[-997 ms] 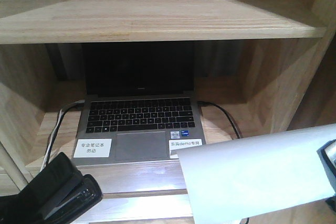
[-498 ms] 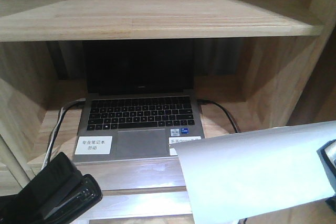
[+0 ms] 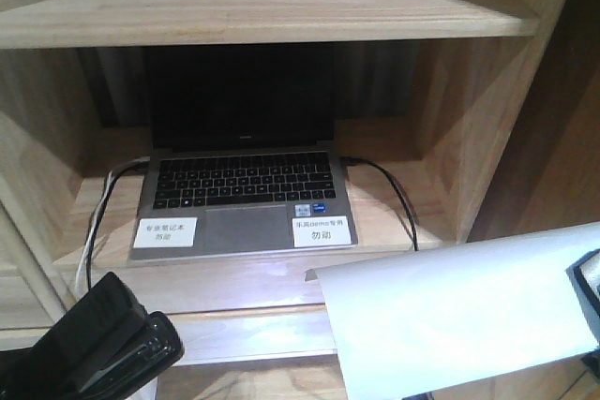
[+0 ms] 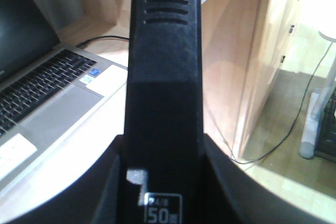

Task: Grab stapler and paper to desk for stapling
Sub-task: 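Drive the base to the wooden desk holding stapler and paper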

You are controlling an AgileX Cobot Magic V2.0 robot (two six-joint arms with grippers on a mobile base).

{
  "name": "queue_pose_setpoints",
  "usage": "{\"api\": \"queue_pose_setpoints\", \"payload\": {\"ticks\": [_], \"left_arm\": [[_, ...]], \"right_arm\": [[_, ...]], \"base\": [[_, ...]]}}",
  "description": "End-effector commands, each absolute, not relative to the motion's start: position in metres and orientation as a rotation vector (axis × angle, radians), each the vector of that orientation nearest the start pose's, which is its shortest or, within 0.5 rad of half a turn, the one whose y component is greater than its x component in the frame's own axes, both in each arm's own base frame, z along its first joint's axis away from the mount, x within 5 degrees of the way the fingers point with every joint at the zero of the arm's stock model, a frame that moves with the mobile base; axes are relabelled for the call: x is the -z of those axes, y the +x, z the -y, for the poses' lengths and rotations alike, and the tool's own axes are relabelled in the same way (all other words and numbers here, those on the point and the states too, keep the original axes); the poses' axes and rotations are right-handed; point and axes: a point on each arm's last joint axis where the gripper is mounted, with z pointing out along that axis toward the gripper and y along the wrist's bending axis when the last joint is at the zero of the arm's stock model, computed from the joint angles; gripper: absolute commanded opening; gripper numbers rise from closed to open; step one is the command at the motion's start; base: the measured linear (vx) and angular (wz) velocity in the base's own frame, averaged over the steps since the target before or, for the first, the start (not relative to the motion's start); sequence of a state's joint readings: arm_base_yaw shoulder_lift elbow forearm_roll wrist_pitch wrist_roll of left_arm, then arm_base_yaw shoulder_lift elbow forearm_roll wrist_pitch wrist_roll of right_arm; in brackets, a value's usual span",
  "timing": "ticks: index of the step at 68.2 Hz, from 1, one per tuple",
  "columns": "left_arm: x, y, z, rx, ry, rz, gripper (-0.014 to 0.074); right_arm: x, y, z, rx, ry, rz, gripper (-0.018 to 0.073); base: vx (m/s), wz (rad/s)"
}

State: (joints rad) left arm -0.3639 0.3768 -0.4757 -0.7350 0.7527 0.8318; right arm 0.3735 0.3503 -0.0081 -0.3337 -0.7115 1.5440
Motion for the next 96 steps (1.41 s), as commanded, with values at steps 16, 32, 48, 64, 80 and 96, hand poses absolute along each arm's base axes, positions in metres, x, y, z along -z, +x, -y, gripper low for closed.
{"api": "queue_pose_setpoints", "payload": {"ticks": [16,32,48,64,80,96], "left_arm": [[-0.3164,0.051,0.0633,0.58,0.783,-1.692,-0.0006],[-0.3164,0.051,0.0633,0.58,0.783,-1.692,-0.0006],[-0.3164,0.051,0.0633,0.58,0.783,-1.692,-0.0006],[-0.3164,0.051,0.0633,0.58,0.783,-1.692,-0.0006],[-0.3164,0.051,0.0633,0.58,0.783,-1.692,-0.0006],[-0.3164,0.051,0.0633,0.58,0.783,-1.692,-0.0006]], "right_arm": [[-0.2655,0.0624,-0.0461,-1.601,0.318,-1.165,-0.0002],[-0.2655,0.0624,-0.0461,-1.601,0.318,-1.165,-0.0002],[-0.2655,0.0624,-0.0461,-1.601,0.318,-1.165,-0.0002],[-0.2656,0.0623,-0.0461,-1.601,0.317,-1.164,-0.0002],[-0.2656,0.0623,-0.0461,-1.601,0.317,-1.164,-0.0002],[-0.2655,0.0624,-0.0461,-1.601,0.318,-1.165,-0.0002]], "base": [[-0.11,0.1],[-0.11,0.12],[-0.1,0.08],[-0.11,0.07],[-0.1,0.0],[-0.07,0.01]]}}
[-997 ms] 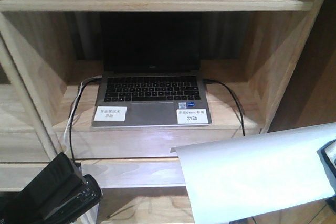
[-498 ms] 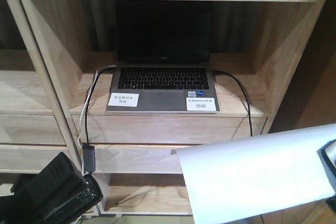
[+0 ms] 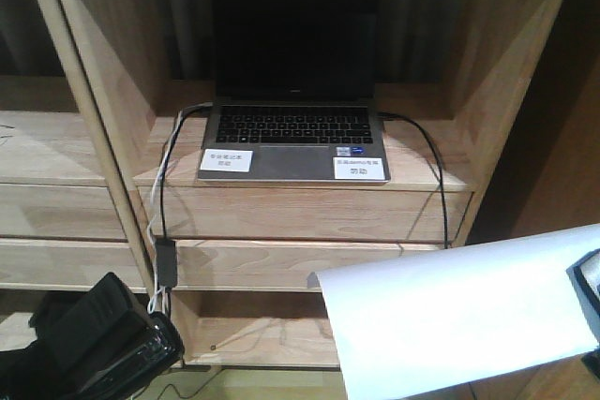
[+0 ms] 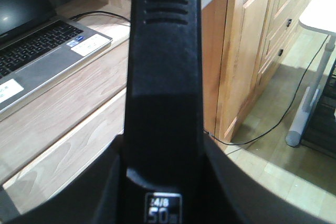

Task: Grab stapler and paper to desk for stapling
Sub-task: 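Drive the base to the wooden desk holding stapler and paper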

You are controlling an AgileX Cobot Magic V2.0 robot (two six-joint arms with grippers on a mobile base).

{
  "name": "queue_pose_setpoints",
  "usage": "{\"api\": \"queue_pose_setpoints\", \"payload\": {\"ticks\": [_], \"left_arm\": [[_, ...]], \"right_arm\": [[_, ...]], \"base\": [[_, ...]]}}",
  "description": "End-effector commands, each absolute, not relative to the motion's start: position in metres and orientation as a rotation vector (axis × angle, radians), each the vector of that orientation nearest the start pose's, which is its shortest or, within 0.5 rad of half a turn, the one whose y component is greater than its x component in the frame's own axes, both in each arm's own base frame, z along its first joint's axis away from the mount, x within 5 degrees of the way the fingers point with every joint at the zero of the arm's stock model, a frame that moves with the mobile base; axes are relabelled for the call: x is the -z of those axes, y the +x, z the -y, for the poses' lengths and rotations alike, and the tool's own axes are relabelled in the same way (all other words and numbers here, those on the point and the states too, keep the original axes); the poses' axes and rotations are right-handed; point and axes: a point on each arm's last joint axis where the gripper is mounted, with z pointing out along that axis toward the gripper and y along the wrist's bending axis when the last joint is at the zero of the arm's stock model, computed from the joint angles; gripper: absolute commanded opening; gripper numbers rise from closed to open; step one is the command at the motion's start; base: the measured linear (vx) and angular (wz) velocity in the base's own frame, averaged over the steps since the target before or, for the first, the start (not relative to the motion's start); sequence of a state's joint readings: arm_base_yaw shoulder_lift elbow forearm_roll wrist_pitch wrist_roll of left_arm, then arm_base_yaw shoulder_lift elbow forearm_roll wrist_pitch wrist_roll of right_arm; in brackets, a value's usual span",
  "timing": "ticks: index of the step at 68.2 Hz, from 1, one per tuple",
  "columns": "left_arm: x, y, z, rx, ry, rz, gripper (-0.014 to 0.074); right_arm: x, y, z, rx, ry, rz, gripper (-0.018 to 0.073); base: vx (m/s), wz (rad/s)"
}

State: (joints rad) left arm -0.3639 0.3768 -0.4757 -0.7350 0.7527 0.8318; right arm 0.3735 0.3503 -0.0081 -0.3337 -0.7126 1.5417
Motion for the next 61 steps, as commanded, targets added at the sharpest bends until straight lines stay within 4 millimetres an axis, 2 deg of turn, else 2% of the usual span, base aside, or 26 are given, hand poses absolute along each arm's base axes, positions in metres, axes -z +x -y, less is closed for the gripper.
{"api": "queue_pose_setpoints", "payload": {"ticks": [1,30,61], "left_arm": [[-0.3164,0.051,0.0633,0.58,0.783,-1.692,-0.0006],[-0.3164,0.051,0.0633,0.58,0.783,-1.692,-0.0006],[-0.3164,0.051,0.0633,0.58,0.783,-1.692,-0.0006]], "right_arm": [[-0.2655,0.0624,-0.0461,-1.601,0.318,-1.165,-0.0002],[-0.2656,0.0623,-0.0461,-1.601,0.317,-1.164,-0.0002],[-0.2656,0.0623,-0.0461,-1.601,0.317,-1.164,-0.0002]], "base": [[-0.04,0.09],[-0.03,0.2],[-0.06,0.53]]}}
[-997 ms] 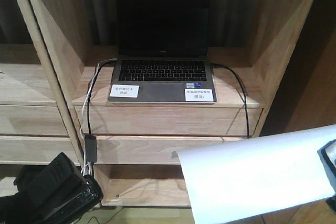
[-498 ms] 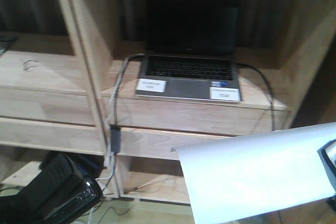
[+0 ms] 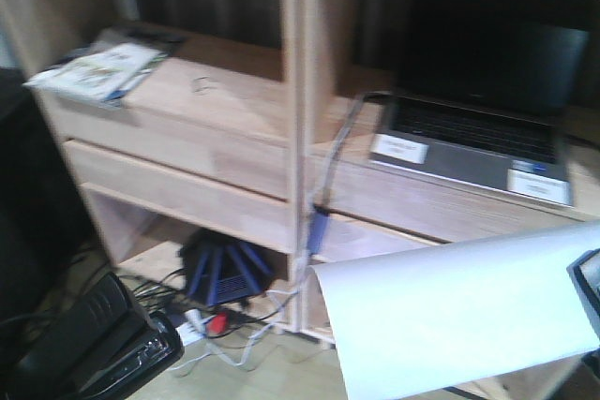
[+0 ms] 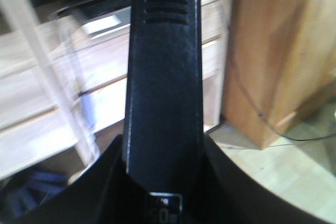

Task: Grab stapler and paper to desk for stapling
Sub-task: 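Drive the base to the wooden desk holding stapler and paper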

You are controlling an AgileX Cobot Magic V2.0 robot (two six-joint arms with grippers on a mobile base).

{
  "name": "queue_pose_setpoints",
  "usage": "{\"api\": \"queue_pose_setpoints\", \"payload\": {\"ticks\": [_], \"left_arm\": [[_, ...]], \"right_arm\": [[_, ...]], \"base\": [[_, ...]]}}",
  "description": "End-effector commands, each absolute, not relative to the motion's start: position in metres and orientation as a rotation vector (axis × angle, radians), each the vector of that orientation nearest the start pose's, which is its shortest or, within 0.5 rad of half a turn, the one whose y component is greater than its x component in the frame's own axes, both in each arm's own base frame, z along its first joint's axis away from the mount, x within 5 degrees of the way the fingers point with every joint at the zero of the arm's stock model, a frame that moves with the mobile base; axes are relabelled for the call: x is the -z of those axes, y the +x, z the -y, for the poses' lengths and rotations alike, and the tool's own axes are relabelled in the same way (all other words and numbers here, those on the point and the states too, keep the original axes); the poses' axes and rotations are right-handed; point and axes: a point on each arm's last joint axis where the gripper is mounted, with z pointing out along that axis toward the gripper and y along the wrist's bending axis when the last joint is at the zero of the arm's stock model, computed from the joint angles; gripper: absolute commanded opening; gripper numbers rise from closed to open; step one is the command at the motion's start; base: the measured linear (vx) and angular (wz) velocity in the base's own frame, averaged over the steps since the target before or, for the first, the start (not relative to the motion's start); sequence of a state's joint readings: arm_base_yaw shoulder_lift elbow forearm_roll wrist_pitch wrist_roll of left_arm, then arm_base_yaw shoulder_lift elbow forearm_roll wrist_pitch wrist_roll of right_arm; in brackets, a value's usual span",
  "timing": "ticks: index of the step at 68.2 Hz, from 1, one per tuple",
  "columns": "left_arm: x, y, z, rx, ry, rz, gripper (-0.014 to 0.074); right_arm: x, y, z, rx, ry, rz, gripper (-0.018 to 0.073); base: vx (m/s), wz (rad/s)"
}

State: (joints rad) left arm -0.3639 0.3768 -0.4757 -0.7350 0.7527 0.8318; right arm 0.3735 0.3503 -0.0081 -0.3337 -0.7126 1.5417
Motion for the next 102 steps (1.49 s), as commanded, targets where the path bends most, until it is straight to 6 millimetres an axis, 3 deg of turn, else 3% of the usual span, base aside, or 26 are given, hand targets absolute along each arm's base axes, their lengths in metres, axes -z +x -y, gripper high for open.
{"api": "queue_pose_setpoints", "payload": {"ticks": [1,102], "left_arm": [[-0.3164,0.051,0.0633,0.58,0.783,-1.692,-0.0006],[-0.316,0.0507,0.0634,0.582,0.787,-1.695,-0.0006]], "right_arm": [[-0.2656,0.0623,-0.0461,-1.602,0.317,-1.164,-0.0002],[-0.2655,0.0624,-0.0461,-1.601,0.318,-1.165,-0.0002]], "base": [[-0.06,0.57],[0.03,0.61]]}}
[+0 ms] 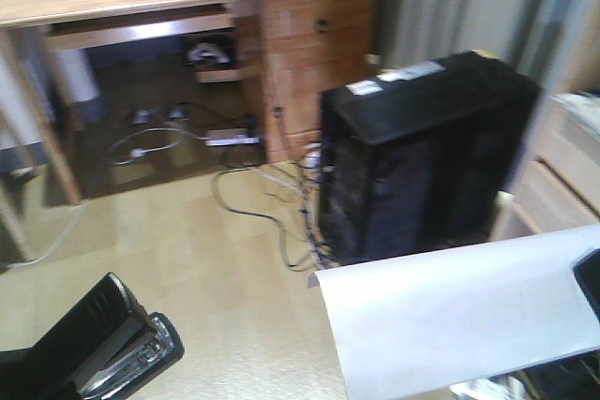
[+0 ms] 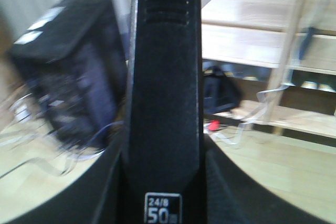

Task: Grab stapler and paper to desk for stapling
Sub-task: 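Drive the base to the wooden desk holding stapler and paper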

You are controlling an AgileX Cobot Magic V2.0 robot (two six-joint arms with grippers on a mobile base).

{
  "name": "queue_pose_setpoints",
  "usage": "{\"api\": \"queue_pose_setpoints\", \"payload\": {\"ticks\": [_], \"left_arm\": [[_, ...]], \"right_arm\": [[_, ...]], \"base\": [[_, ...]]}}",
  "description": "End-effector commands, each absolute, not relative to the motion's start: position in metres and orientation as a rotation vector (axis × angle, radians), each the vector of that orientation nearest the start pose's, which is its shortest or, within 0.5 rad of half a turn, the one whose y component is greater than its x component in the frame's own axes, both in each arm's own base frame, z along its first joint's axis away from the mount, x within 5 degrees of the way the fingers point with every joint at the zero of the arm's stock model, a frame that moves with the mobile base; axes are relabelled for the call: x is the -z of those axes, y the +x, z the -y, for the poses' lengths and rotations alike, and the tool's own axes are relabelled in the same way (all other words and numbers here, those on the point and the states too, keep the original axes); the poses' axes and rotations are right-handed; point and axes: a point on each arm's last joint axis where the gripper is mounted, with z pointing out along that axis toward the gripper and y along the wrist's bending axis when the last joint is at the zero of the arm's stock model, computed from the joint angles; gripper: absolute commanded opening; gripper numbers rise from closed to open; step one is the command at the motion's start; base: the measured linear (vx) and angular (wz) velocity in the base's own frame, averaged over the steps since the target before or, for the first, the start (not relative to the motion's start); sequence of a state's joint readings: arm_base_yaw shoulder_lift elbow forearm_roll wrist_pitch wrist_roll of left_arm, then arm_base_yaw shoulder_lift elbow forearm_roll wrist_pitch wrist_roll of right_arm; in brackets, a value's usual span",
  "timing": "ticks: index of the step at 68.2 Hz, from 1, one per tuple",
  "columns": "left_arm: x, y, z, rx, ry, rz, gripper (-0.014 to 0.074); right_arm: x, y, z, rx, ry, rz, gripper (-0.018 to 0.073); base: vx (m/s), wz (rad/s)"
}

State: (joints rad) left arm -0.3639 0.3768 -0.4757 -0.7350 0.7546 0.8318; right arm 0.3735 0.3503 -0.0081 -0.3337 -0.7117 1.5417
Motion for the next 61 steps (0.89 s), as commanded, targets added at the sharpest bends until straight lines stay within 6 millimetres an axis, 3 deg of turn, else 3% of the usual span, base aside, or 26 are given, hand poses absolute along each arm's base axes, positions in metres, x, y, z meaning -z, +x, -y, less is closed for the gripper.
{"api": "queue_pose_setpoints", "payload": {"ticks": [1,27,61], "left_arm": [[-0.316,0.0507,0.0634,0.582,0.787,-1.695,-0.0006],[-0.3145,0.0492,0.0642,0.594,0.807,-1.707,-0.0006],[-0.3145,0.0492,0.0642,0.594,0.807,-1.707,-0.0006]], "right_arm": [[-0.2655,0.0624,-0.0461,-1.601,0.318,-1.165,-0.0002],[-0.2655,0.0624,-0.0461,-1.601,0.318,-1.165,-0.0002],[-0.2656,0.0623,-0.0461,-1.601,0.317,-1.164,-0.0002]], "base": [[0.09,0.64],[0.12,0.46],[0.2,0.12]]}}
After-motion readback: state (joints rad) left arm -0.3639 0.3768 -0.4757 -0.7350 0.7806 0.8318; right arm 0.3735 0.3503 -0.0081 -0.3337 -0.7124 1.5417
